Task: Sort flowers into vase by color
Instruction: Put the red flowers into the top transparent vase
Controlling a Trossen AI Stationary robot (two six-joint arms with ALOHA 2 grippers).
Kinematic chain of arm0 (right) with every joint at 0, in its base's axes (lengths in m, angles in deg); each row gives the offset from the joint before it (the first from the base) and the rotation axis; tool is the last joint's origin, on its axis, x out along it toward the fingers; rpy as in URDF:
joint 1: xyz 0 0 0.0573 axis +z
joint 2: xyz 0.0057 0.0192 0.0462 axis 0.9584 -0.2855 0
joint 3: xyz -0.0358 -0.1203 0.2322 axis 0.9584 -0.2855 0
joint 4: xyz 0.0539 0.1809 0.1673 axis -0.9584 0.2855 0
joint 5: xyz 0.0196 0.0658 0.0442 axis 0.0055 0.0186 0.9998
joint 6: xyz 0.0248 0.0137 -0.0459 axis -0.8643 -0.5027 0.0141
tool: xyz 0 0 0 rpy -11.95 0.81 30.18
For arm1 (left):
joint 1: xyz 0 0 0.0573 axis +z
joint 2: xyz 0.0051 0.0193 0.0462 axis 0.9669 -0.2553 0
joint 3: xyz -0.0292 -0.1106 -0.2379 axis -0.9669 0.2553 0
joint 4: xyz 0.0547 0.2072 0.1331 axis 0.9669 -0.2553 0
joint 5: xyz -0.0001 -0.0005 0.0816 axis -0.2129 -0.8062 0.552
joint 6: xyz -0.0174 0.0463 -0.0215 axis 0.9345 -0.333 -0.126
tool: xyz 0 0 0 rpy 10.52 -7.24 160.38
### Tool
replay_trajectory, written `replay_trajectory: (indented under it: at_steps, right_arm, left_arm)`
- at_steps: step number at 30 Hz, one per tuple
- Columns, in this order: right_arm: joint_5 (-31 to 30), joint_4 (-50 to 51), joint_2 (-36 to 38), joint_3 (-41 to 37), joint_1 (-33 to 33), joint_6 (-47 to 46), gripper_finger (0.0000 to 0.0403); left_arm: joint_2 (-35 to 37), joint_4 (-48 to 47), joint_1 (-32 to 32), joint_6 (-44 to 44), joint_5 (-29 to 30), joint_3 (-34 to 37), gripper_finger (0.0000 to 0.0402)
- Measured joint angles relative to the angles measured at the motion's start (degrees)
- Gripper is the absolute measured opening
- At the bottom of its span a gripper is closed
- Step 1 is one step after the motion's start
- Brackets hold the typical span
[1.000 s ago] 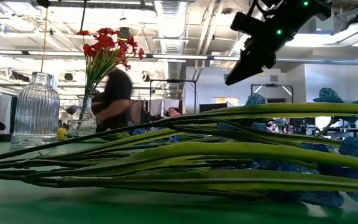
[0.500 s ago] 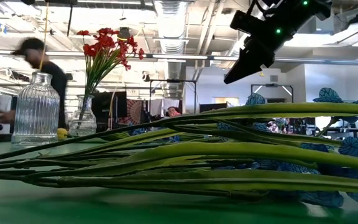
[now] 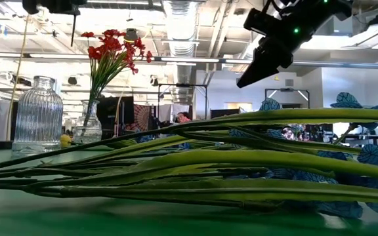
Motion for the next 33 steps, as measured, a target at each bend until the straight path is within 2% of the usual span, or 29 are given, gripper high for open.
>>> replay_trajectory:
  at_steps: [9, 17, 30, 33]
  right_arm:
    - [0.23, 0.16, 0.0, 0.0, 0.39, -2.59, 0.0259]
    - [1.46, 0.42, 0.0, 0.0, 2.5, -2.7, 0.026]
    - [1.44, 0.48, 0.0, 0.0, 4.66, -5.18, 0.026]
    - [1.46, 0.46, 0.0, 0.0, 5.48, -5.6, 0.026]
  left_arm:
    - [-6.22, 0.1, 13.46, 9.99, -16.14, 0.0, 0.0004]
    - [-5.49, -0.47, 17.18, 14.96, -21.19, 0.0, 0.0004]
    - [-4.48, -3.59, 18.4, 15.64, -22.76, 0.36, 0.0004]
    - [-2.8, -4.76, 18.38, 20.45, -23.6, 3.44, 0.0004]
